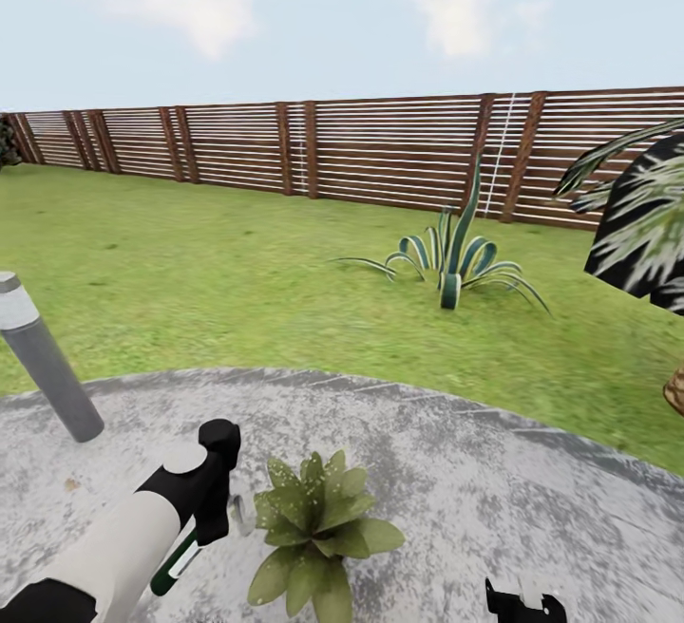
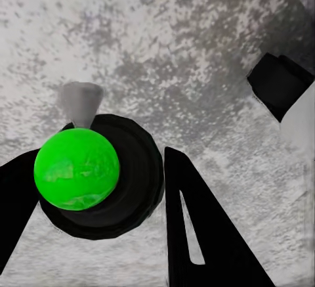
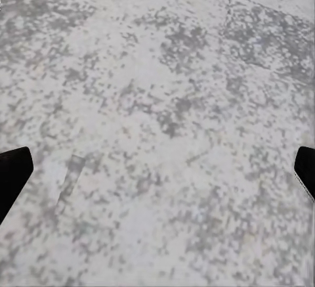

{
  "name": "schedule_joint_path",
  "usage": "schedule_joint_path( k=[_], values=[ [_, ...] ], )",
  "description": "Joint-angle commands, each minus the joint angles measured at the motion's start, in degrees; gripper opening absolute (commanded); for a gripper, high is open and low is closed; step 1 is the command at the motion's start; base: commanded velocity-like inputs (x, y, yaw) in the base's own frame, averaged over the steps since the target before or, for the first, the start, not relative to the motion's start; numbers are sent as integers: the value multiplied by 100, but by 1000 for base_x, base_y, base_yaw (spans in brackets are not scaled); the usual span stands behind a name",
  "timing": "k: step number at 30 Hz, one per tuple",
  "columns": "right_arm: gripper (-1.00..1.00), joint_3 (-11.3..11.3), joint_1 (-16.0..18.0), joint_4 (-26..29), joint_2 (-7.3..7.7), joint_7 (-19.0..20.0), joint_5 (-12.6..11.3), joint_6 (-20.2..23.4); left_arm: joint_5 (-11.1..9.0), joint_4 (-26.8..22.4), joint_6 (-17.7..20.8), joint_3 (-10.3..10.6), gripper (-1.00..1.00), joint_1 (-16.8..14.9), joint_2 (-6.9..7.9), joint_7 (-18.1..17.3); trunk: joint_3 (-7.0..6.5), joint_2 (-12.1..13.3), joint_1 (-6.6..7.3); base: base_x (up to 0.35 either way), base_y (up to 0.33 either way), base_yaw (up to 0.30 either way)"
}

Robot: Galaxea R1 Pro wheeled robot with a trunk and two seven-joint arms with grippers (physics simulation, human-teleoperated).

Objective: Pick up the pesticide atomizer in the garden and spray insectifuge to fully cover both potted plants in the garden.

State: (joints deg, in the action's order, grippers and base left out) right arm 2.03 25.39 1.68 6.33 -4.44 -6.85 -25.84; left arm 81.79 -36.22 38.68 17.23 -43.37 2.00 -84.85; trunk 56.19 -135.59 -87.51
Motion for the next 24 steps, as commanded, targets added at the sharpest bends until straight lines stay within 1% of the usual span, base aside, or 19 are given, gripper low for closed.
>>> schedule_joint_path(
  k=[1,4,8,10,11,14,16,17,18,20,21,24],
  values=[
    [100,26,1,-1,0,5,-54,-17,21,-17,61,20,-100,-7,3,-47,6,-2,1,0,-242,265],
    [100,26,1,-1,0,5,-54,-17,21,-24,61,-2,-100,-6,13,-49,6,-2,1,0,-90,185],
    [100,26,1,-1,-1,5,-54,-17,24,-6,61,-239,-100,-6,37,-3,6,-2,1,0,-8,19],
    [100,26,1,-1,-1,5,-54,-17,11,22,61,-311,-100,6,78,364,6,-2,1,0,-1,2],
    [100,26,1,-1,-1,5,-54,-17,-30,24,61,-351,-100,9,88,460,6,-2,1,0,0,0],
    [100,26,1,-10,17,5,-54,-17,-215,27,53,-660,-100,5,65,577,6,-2,1,0,0,0],
    [100,26,1,-17,25,5,-54,-17,-230,29,48,-711,-100,4,35,592,6,-2,1,0,0,0],
    [100,22,1,-14,26,5,-54,-17,-227,37,35,-706,-100,15,53,596,6,-2,1,0,0,0],
    [100,24,1,-14,26,5,-54,-17,-233,40,29,-705,-100,49,60,598,6,-2,1,0,0,0],
    [100,21,1,-11,26,5,-54,-17,-241,44,11,-704,-100,310,70,635,6,-2,1,0,0,0],
    [100,23,1,-10,26,5,-54,-17,-259,51,3,-708,-100,427,71,725,6,-2,1,0,0,0],
    [100,23,1,-10,26,5,-54,-17,-334,77,-1,-720,-100,611,57,785,6,-2,1,0,0,0]
  ],
)
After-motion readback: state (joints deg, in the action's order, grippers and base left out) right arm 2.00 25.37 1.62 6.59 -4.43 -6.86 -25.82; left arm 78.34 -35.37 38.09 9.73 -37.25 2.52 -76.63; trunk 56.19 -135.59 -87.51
